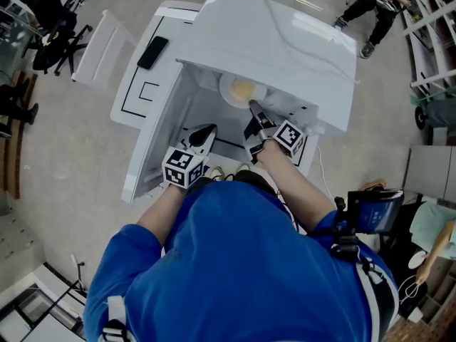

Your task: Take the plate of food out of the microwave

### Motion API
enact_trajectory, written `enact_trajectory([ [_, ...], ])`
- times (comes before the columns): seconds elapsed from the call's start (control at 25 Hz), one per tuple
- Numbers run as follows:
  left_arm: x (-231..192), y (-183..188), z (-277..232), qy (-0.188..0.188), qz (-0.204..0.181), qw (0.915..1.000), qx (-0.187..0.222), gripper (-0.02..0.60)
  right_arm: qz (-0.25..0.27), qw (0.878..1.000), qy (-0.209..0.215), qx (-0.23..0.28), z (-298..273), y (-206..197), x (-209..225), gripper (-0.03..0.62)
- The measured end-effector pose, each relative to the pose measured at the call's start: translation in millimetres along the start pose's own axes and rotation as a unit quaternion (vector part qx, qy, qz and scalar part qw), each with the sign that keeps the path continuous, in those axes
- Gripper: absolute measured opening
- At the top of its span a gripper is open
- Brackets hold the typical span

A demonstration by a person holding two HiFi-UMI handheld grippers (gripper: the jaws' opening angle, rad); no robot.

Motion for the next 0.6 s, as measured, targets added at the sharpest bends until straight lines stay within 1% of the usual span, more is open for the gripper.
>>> enact_trajectory([
  [0.16,-3.6,-0.3,1.9,0.004,0.003,1.0000,-0.002,0.009,-0.009,1.000,-0.011,0.004,-3.5,0.8,6.3,0.153],
  [0.24,-4.9,0.9,2.3,0.006,0.004,1.0000,-0.002,0.009,-0.013,1.000,-0.018,0.006,-2.8,1.1,9.4,0.119],
  [0.4,-6.4,0.9,2.7,0.007,0.004,1.0000,-0.003,0.009,-0.020,1.000,-0.016,0.008,-2.9,1.3,9.2,0.111],
  [0.44,-6.7,0.5,2.7,0.008,0.004,1.0000,-0.004,0.009,-0.019,1.000,-0.015,0.008,-3.4,1.5,8.2,0.092],
  [0.48,-6.7,0.3,2.5,0.008,0.004,0.9999,-0.004,0.009,-0.018,1.000,-0.015,0.009,-3.9,2.0,6.9,0.048],
  [0.52,-6.6,0.3,2.4,0.008,0.005,0.9999,-0.004,0.009,-0.019,1.000,-0.015,0.010,-4.5,2.5,6.2,0.029],
  [0.6,-6.1,0.6,2.8,0.008,0.004,0.9999,-0.005,0.009,-0.027,0.999,-0.014,0.013,-5.1,2.4,7.1,0.029],
])
Point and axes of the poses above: the fingertips, and each gripper's own axes: z backward along the fingers, x to its right, y out of its top, the point moved 5 cm from there along z, backward along the fingers, and after that the axes turned 11 degrees about y, right-handed, at the moved point
